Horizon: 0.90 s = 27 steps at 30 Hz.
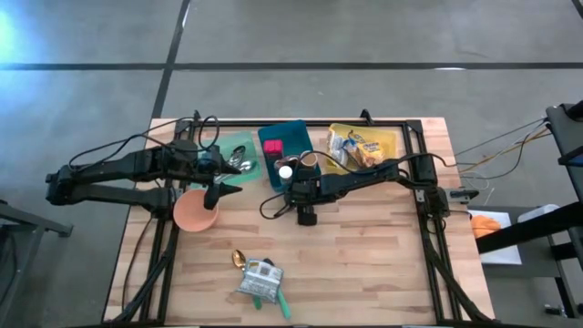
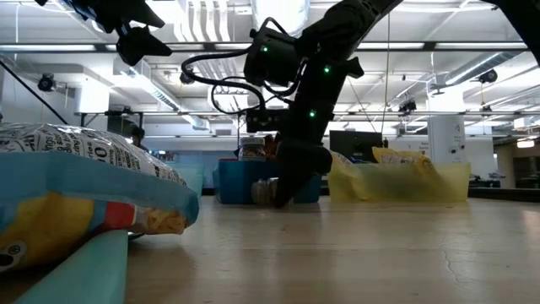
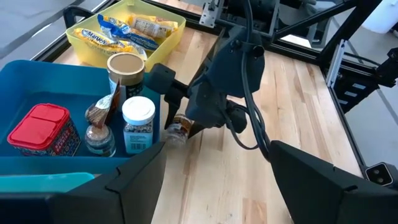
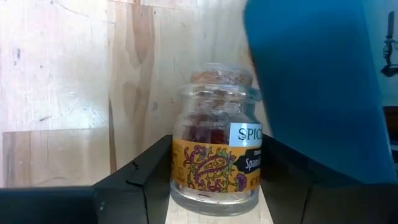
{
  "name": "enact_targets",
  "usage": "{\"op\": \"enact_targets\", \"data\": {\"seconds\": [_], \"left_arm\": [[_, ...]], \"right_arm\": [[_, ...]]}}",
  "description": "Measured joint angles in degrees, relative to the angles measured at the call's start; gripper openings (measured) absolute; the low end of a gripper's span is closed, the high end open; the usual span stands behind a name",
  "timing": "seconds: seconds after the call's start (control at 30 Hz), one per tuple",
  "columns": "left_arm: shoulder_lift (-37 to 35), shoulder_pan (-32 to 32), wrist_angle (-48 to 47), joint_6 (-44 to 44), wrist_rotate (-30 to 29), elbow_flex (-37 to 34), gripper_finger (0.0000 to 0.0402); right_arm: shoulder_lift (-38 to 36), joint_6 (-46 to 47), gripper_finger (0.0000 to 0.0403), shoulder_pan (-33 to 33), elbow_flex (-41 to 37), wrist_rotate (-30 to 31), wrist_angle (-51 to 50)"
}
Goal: Pick & Place Food Item
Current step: Put the brown seasoning bottle into the blue bin
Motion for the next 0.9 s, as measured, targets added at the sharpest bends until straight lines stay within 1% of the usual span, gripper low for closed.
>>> {"op": "enact_targets", "data": {"seconds": [0.2,0.4,0.53,0.7,0.8,0.9], "left_arm": [[0.0,0.0,-0.08,0.0,0.0,0.01,0.0289],[0.0,0.0,-0.17,-0.01,-0.02,0.0,0.0289],[0.0,0.0,-0.17,-0.02,-0.02,0.0,0.0289],[0.07,-0.04,0.69,-0.58,-0.02,-0.89,0.0289],[0.09,-0.07,4.6,-3.99,0.0,-4.08,0.0289],[0.07,-0.11,11.04,-10.18,-0.01,-8.23,0.0289]], "right_arm": [[0.02,2.08,0.0189,0.0,0.09,0.48,-0.43],[-0.33,4.17,0.0189,1.61,0.1,1.1,-1.58],[-1.97,7.35,0.0189,3.9,-0.07,0.89,-3.4],[-4.66,11.29,0.0189,8.3,0.0,1.21,-4.26],[-6.24,12.64,0.0189,11.71,0.0,5.01,-4.89],[-8.28,13.86,0.0189,15.41,0.0,10.1,-5.43]]}}
